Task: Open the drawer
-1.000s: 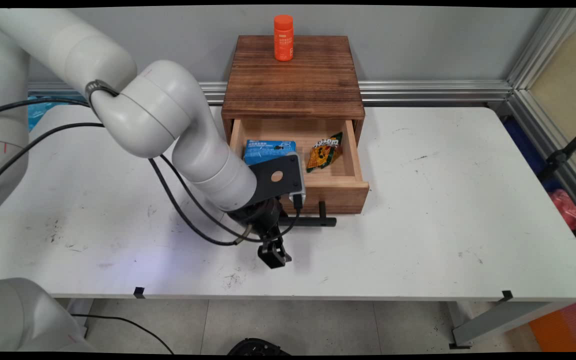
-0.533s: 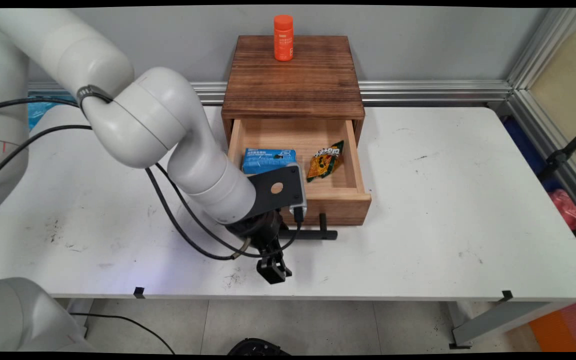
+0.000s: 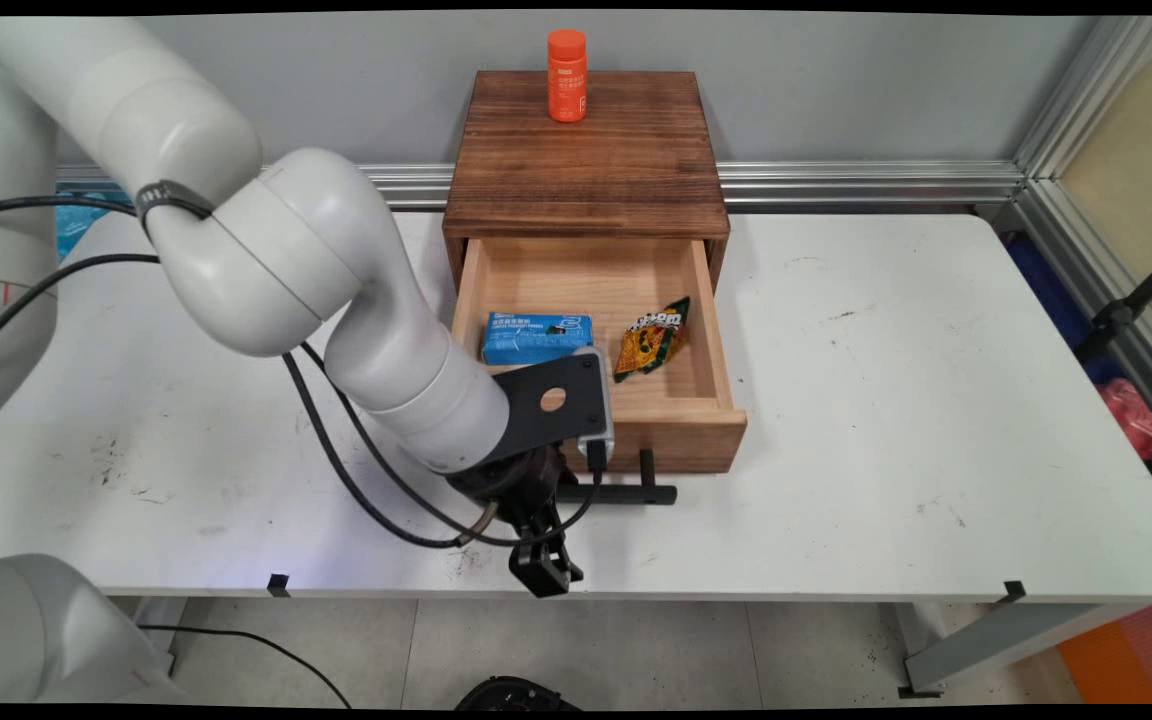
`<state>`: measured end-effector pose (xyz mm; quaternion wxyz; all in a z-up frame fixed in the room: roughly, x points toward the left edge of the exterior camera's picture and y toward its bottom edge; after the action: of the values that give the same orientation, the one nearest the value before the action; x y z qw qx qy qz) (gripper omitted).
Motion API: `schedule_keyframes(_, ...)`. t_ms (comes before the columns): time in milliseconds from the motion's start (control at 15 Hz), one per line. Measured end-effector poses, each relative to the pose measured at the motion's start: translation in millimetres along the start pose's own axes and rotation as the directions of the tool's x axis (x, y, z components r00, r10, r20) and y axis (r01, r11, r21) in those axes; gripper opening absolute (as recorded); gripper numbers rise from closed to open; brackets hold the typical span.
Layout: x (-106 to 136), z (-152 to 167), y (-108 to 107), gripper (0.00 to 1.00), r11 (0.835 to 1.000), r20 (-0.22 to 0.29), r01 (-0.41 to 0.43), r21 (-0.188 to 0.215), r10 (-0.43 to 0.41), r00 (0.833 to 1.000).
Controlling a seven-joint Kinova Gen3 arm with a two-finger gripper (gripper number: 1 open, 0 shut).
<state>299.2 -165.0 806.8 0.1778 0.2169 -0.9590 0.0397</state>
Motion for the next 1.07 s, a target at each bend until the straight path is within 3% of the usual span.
schedule_keyframes(1067,-6,-4,35,1.00,0.998,0.012,-0.012,-0.056,0.012,1.000)
